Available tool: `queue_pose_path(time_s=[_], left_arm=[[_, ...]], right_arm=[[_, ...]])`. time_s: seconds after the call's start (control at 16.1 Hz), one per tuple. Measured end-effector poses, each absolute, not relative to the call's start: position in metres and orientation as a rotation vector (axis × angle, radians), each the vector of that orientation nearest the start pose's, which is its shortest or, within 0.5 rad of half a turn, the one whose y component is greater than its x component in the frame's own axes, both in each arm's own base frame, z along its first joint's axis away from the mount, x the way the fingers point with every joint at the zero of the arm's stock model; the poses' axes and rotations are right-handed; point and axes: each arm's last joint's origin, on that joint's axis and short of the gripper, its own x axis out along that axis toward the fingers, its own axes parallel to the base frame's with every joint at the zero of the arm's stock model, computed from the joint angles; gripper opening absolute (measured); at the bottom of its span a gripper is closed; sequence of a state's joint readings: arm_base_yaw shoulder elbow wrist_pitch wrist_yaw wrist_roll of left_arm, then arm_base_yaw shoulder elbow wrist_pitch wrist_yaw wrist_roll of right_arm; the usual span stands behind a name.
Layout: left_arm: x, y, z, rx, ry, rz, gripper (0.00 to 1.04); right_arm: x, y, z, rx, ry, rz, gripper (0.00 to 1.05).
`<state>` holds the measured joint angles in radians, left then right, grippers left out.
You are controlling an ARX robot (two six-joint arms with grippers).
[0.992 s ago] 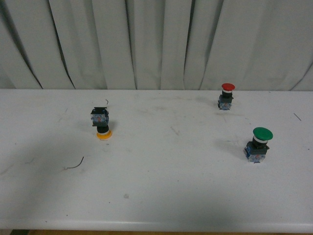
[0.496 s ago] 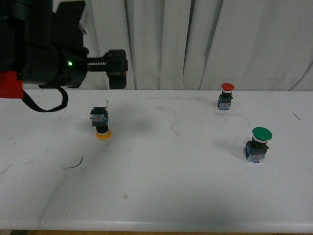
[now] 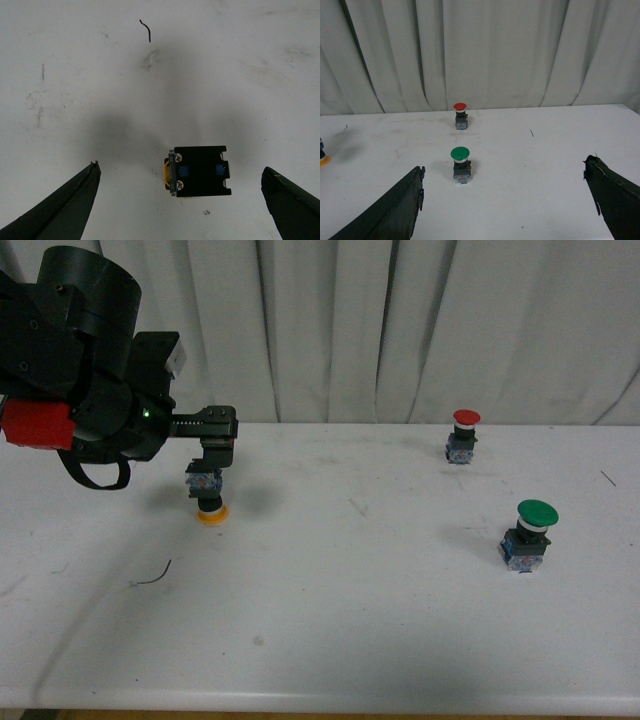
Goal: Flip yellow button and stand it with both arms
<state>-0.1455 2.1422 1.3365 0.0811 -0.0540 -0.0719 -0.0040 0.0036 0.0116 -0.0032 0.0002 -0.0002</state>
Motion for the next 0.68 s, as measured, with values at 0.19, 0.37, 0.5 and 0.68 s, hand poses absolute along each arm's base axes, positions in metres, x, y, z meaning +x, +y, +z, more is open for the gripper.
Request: queue_pose_path(time_s=[0.19,0.37,0.5,0.68], left_arm=[[0.448,-0.065,0.126,-0.03,0.718,-0.072,0.98],[0.451,-0.066,0.115,-0.028,0.718,-0.073,0.98],[0.452,-0.066,0.105,-0.023,0.735,-0.069,0.98],[0.453,-0.066,0.1,-0.025,0.732,-0.07,0.98]], right_arm=[[0.097,0.0,0.167,0.0,-0.005,-0.004,0.98],[0.097,0.0,0.167,0.0,-0.005,-0.004,0.98],[0.097,0.0,0.167,0.0,-0.005,-0.004,0.98],[0.097,0.0,0.167,0.0,-0.005,-0.004,0.98]])
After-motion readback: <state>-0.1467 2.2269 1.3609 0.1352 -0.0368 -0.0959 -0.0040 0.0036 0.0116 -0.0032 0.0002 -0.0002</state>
